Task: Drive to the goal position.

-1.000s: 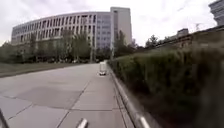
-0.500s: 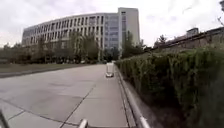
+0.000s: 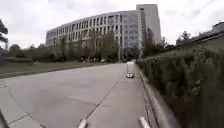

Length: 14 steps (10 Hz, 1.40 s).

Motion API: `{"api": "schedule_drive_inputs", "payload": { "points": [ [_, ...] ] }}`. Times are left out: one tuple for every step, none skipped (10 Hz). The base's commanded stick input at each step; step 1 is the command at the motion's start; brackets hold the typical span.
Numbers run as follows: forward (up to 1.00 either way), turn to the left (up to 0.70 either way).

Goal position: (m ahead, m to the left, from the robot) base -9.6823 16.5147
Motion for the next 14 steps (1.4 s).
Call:
{"api": "schedule_drive_inputs", "payload": {
  "points": [
    [0.7, 0.35],
    [0.7, 0.35],
    [0.7, 0.35],
    [0.7, 0.35],
    [0.7, 0.35],
    [0.7, 0.35],
    [0.7, 0.35],
    [0.7, 0.35],
    [0.7, 0.35],
    [0.7, 0.35],
    [0.7, 0.35],
    [0.7, 0.35],
    [0.7, 0.35],
    [0.7, 0.35]
  ]
}}
